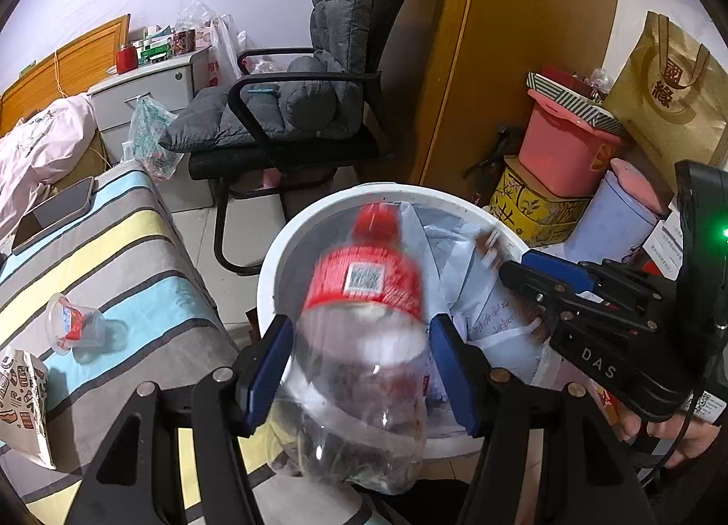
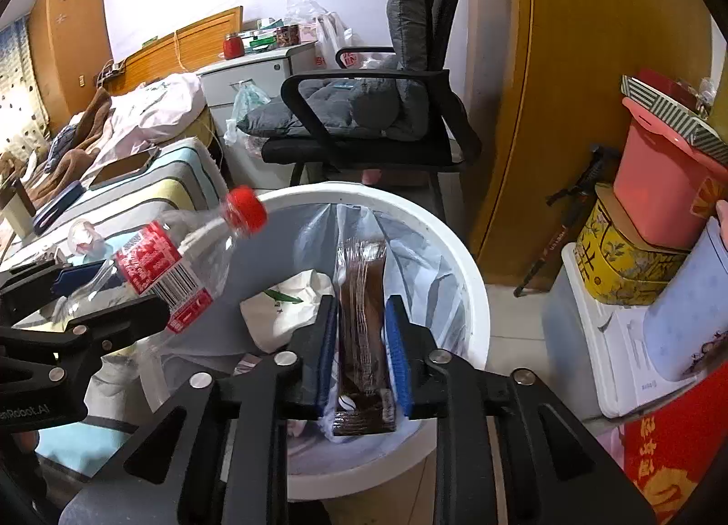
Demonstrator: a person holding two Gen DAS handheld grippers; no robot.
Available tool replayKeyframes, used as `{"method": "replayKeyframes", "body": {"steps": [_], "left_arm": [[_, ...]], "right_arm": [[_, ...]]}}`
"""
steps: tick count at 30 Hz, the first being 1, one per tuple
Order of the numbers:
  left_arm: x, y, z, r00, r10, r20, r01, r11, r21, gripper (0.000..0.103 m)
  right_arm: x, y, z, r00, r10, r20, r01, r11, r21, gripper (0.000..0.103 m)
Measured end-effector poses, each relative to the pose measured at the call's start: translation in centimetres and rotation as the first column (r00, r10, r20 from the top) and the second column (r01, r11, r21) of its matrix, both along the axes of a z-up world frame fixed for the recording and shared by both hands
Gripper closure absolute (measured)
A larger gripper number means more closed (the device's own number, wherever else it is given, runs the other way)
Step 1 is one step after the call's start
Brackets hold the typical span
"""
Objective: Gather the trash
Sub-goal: 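Open the left gripper over the bin while the right gripper releases the wrapper, then move both grippers back over the table toward the last trash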
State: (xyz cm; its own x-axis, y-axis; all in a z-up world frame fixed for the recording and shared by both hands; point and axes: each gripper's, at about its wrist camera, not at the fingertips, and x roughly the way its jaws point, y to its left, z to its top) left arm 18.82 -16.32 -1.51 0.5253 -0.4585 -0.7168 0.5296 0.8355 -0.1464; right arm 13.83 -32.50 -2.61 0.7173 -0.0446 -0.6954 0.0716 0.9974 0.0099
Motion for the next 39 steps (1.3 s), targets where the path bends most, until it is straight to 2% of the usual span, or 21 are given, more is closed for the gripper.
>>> {"method": "replayKeyframes", "body": {"steps": [3,4,22,33,39], "left_arm": [[0.1,0.1,0.1,1.000,-0.003,-0.004,0.003,1.000,-0.008,0.036],[0.1,0.1,0.1,1.000,0.000,0.000,0.000,1.000,-0.006,0.034],[-1.8,2.1,2.1,0.998,0.040,0.055,-0.039,0.999,-0.028,0.033],[-3.6,5.0,3.7,0.992,0.086,0.096,-0.081,0.995,-0.055,0.033],[-4.3,7.8,4.2,0.983,0.145,0.114,-0.139,0.988,-0.063,0.033]], "right_arm": [[0.1,0.0,0.1,1.000,0.000,0.007,0.000,1.000,0.000,0.057],[0.0,-0.1,0.2,1.000,-0.004,0.011,0.004,1.000,0.001,0.055],[-1.4,0.6,1.0,0.999,-0.008,0.054,0.007,1.000,0.017,0.054],[-2.5,2.5,2.2,0.994,0.026,0.103,-0.028,1.000,0.012,0.054],[-2.8,4.2,2.8,0.989,0.064,0.134,-0.067,0.998,0.014,0.054]]}}
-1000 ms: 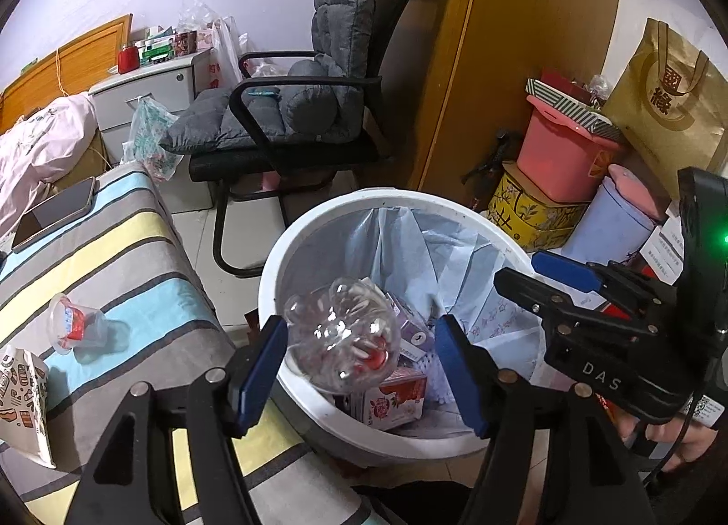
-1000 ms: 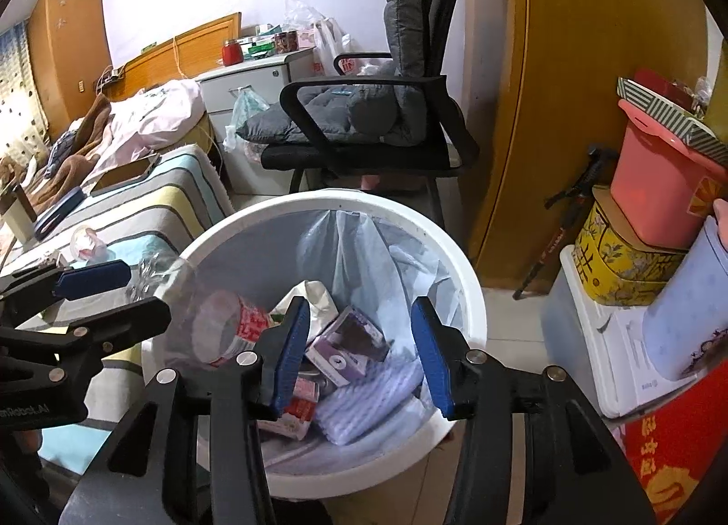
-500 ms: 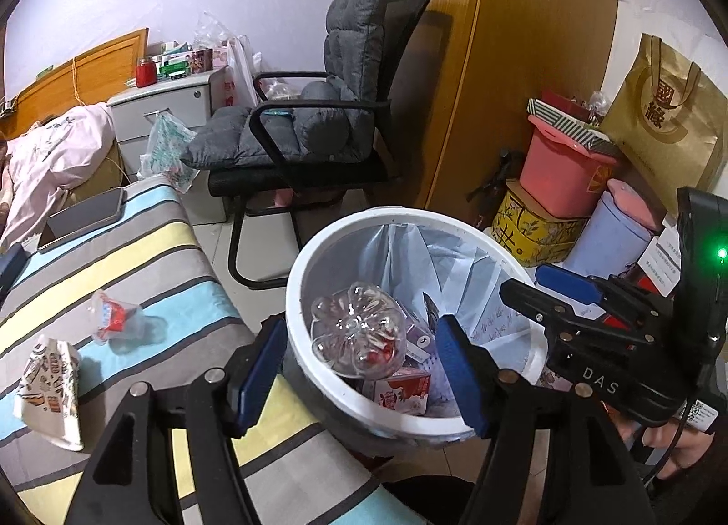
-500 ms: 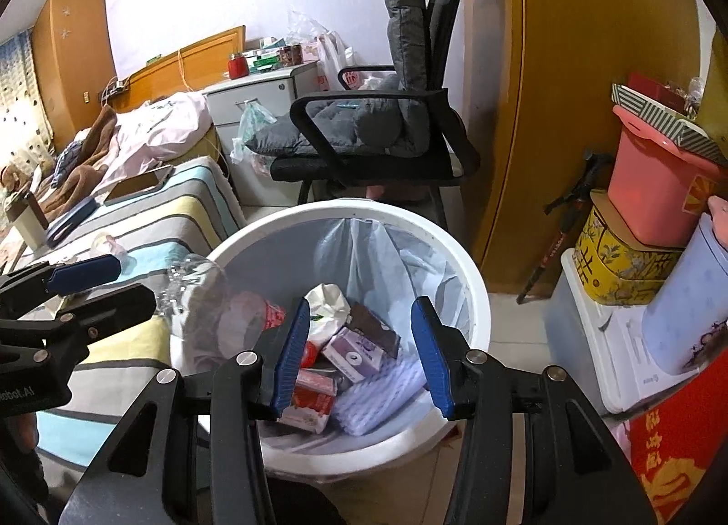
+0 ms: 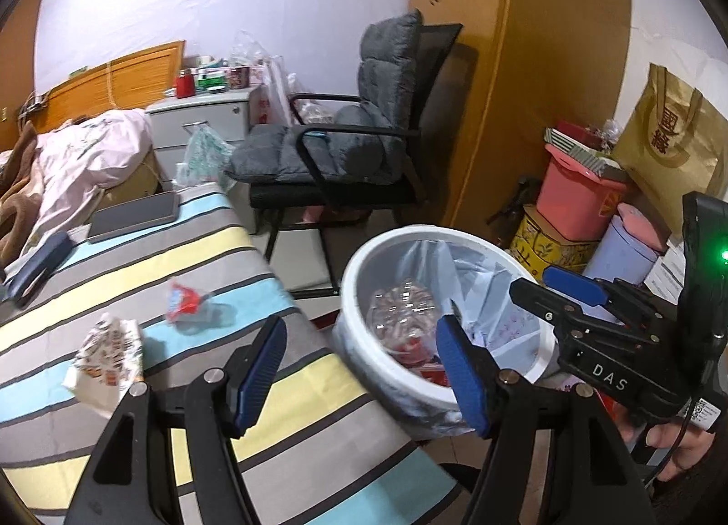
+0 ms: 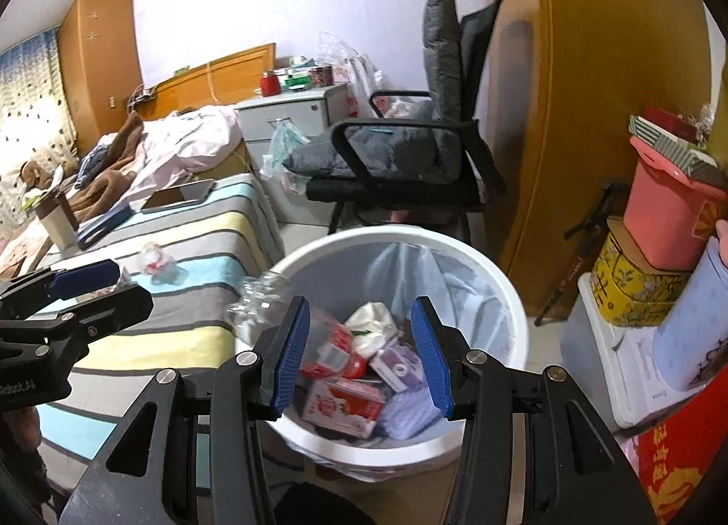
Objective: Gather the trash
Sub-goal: 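Move both grippers back over the table toward the last trash, then grasp the white patterned paper cup with the left gripper while the right gripper grasps the clear plastic cup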
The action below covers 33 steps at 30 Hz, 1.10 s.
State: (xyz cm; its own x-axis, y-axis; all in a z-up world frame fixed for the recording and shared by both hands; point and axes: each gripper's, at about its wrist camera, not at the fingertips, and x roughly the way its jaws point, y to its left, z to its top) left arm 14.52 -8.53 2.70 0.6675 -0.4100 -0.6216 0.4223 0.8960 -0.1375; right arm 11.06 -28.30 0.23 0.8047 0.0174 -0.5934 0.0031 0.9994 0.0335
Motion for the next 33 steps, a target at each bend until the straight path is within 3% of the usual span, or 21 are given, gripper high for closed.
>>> {"method": "replayKeyframes", "body": {"steps": [22,33], "left_arm": [[-0.3,12.0,-0.9,0.970,0.243,0.008,-0.243,0.970,0.026,0.028],[2.2,17.8,-3.5,0.936,0.348,-0.058,-0.344,0.936,0.068,0.027]], "right_arm": [[2.4,8.2,-0.1,0.980,0.199,0.009,-0.199,0.980,-0.014,0.047],[5.3,12.0,-1.3,0.961,0.273,-0.041,-0.275,0.961,-0.038,0.047]]}}
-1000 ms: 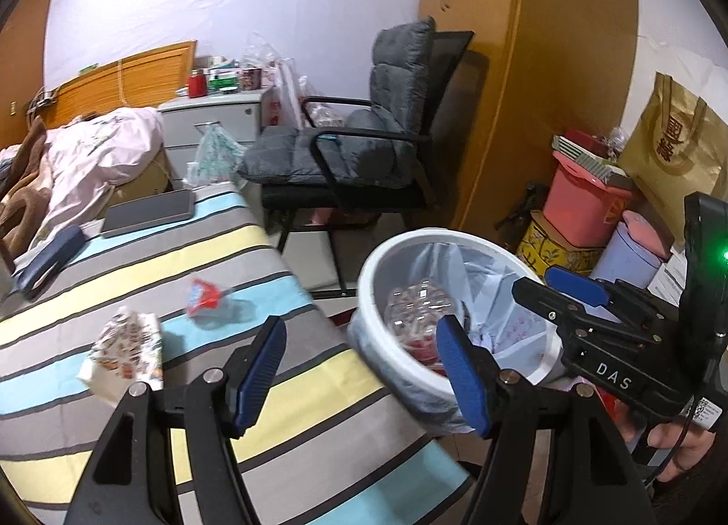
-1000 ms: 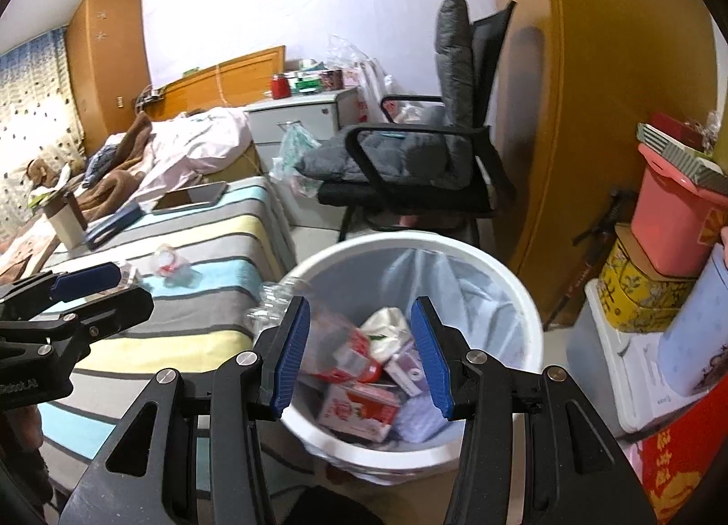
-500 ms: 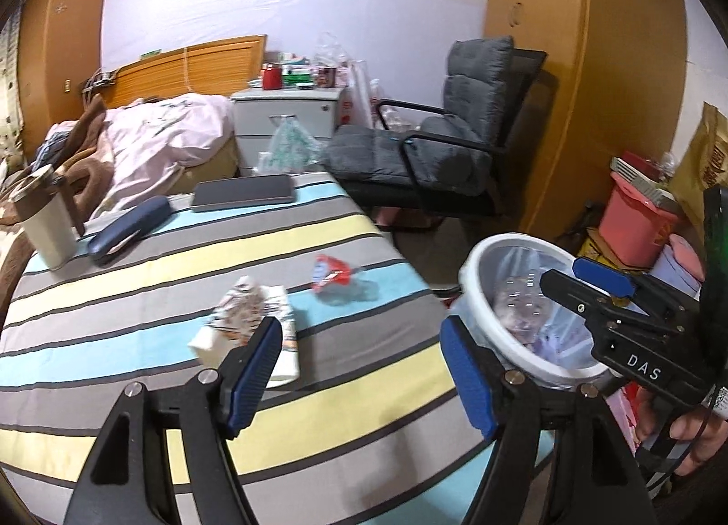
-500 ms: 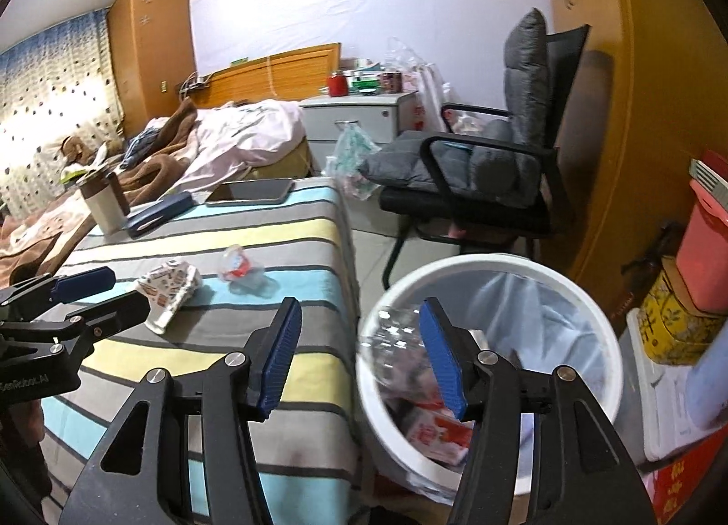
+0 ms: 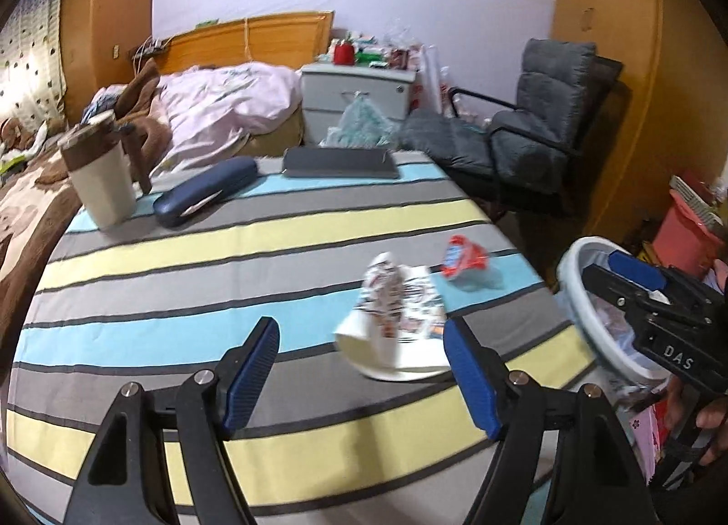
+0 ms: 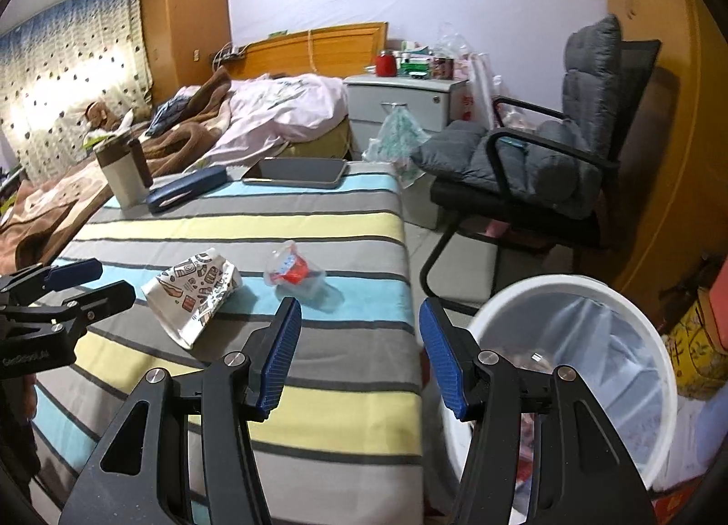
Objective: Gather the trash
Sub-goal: 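Grasp the white patterned paper cup with the left gripper while the right gripper grasps the clear plastic cup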
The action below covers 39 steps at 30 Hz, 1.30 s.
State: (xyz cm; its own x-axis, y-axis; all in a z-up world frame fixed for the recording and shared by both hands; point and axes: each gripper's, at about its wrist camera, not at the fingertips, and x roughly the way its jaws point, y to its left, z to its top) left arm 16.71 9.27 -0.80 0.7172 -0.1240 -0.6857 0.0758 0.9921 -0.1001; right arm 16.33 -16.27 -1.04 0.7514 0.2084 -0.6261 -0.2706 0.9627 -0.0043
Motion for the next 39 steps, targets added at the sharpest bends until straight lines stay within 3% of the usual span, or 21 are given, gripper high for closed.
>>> {"method": "replayKeyframes", "body": {"steps": [14,18,23,28,39], "left_arm": [[3.9,0.0,-2.8,0.994,-0.068,-0.080,0.066,0.997,-0.030,0.027],[4.3,0.3,-3.3,0.994,-0.066,-0.091,0.063,0.997,-0.040,0.037],[4.8,0.3,-3.8,0.989,-0.095,-0.112,0.088,0.994,-0.060,0.062],[4.9,0.5,-3.7,0.989,-0.096,-0.109,0.089,0.994,-0.060,0.078],[4.7,2.5,-3.7,0.994,-0.034,-0.103,0.033,0.999,-0.010,0.078]], "right_arm": [[3.3,2.1,-1.3,0.996,0.055,-0.066,-0.055,0.998,-0.001,0.047],[4.0,2.9,-1.7,0.994,0.076,-0.074,-0.078,0.996,-0.030,0.047],[5.0,3.6,-2.2,0.990,0.104,-0.094,-0.108,0.993,-0.048,0.047],[5.7,3.9,-2.4,0.983,0.147,-0.107,-0.149,0.989,-0.017,0.047],[6.6,4.8,-3.5,0.966,0.199,-0.164,-0.205,0.979,-0.020,0.047]]}}
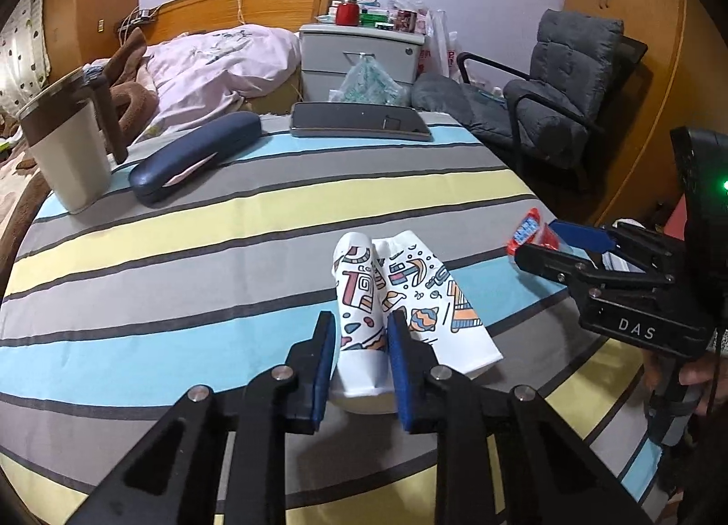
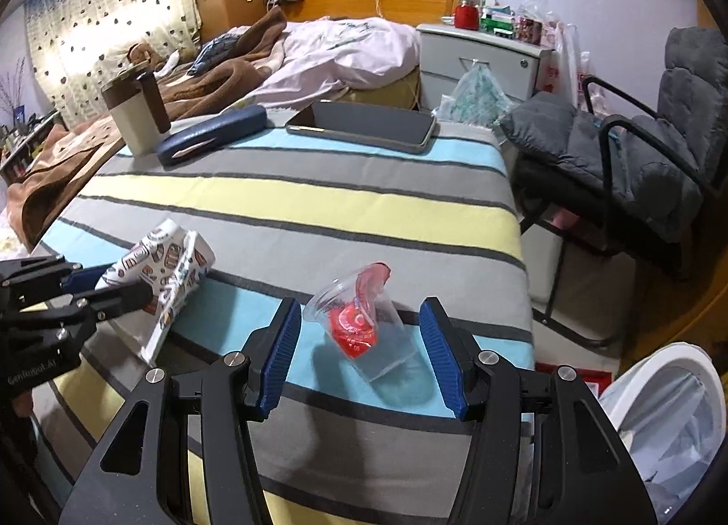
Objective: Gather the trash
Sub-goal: 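Grasp the white patterned paper cup with the left gripper while the right gripper grasps the clear plastic cup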
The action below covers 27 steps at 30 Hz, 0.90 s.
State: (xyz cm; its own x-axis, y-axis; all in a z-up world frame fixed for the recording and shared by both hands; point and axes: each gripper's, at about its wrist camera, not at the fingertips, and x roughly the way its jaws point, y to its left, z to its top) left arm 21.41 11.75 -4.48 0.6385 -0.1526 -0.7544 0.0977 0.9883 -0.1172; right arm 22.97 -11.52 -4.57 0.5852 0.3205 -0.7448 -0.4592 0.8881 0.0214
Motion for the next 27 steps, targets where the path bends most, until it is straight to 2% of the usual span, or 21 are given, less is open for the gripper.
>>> {"method": "replayKeyframes", "body": {"steps": [7,9,11,16,18,20,23,27], "left_arm": [[0.4,0.6,0.0,1.000,0.004,0.006,-0.004,0.999,-0.036,0.077],[0.5,0.4,0.0,1.000,0.002,0.003,-0.001,0.999,-0.039,0.071],[0.6,0.4,-0.1,1.000,0.008,0.002,-0.008,0.999,-0.036,0.050],[1.0,0.2,-0.7,1.000,0.011,-0.022,-0.012,0.999,-0.041,0.048],[1.1,0.0,-1.0,0.999,0.011,-0.032,-0.012,0.999,-0.040,0.051],[1.0,-0.2,-1.0,0.999,-0.002,-0.033,0.001,0.999,-0.045,0.065],[0.9,-0.7,-0.8,1.000,-0.010,-0.022,0.009,1.000,-0.027,0.079],[0.6,-0.9,-0.3,1.000,-0.007,-0.003,0.007,1.000,-0.015,0.081]], "right_arm": [[-0.1,0.3,-0.3,1.000,0.003,-0.018,-0.003,1.000,-0.014,0.047],[-0.1,0.3,-0.2,1.000,0.004,-0.013,-0.004,1.000,-0.013,0.050],[-0.1,0.3,-0.2,1.000,0.006,-0.014,-0.006,1.000,-0.014,0.051],[-0.1,0.2,-0.2,1.000,-0.003,-0.007,0.002,1.000,-0.014,0.051],[-0.1,0.2,-0.2,1.000,-0.005,-0.006,0.005,1.000,-0.013,0.051],[-0.2,0.1,-0.1,1.000,-0.010,-0.003,0.010,1.000,-0.007,0.051],[-0.3,0.0,-0.1,1.000,-0.015,-0.005,0.015,1.000,0.005,0.051],[-0.5,-0.1,-0.1,1.000,-0.018,-0.002,0.018,1.000,0.012,0.051]]}}
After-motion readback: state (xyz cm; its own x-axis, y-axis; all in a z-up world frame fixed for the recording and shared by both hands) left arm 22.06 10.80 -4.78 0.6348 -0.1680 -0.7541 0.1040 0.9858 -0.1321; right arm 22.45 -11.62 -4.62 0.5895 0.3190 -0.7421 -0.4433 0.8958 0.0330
